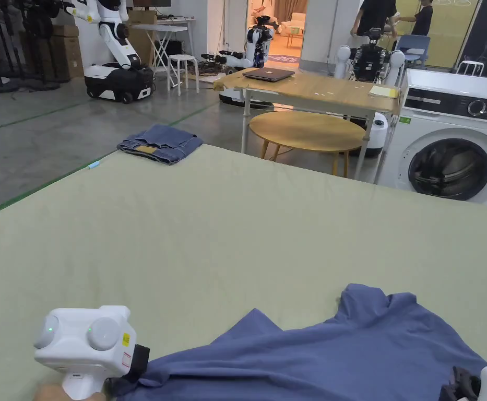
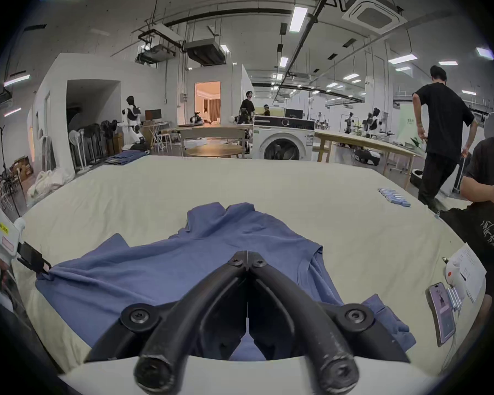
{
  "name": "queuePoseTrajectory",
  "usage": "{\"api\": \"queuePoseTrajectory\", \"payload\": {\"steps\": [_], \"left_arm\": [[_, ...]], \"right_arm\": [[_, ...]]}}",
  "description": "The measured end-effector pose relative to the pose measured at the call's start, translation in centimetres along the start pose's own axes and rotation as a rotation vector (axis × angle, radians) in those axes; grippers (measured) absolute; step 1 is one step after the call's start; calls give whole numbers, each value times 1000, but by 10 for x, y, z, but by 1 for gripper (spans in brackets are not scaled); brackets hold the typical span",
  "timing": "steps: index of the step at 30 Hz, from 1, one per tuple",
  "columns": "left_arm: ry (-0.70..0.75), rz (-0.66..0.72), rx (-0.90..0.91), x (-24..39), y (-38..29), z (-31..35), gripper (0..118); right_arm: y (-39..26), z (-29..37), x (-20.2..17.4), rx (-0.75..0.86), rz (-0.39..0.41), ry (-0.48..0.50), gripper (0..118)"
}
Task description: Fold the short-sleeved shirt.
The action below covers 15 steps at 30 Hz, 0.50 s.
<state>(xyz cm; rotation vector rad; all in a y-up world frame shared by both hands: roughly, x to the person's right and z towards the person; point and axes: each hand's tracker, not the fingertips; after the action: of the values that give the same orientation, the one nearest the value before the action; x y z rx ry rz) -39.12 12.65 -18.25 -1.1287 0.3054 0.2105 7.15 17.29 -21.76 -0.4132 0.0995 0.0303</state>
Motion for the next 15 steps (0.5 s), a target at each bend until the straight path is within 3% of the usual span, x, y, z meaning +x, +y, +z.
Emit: {"api": "queuePoseTrajectory", "payload": {"steps": [2,3,4,6,8,15], "left_arm": [[-1,-49,19,8,-1,1,10],[-19,-68,21,12,-1,1,3],[-64,-81,18,15,-2,1,2],[-5,-148,42,19,-6,7,1],[-116,-72,55,6,-6,12,0],[-206,16,159,-23,1,31,0]], "right_arm": [[-1,-1,0,-7,-9,3,0],[-1,0,0,-10,-9,5,0],[-2,0,0,-12,-10,5,0],[-3,-1,1,-16,-10,8,0],[-4,-3,5,-23,-7,10,0],[24,-39,33,-57,19,7,0]]}}
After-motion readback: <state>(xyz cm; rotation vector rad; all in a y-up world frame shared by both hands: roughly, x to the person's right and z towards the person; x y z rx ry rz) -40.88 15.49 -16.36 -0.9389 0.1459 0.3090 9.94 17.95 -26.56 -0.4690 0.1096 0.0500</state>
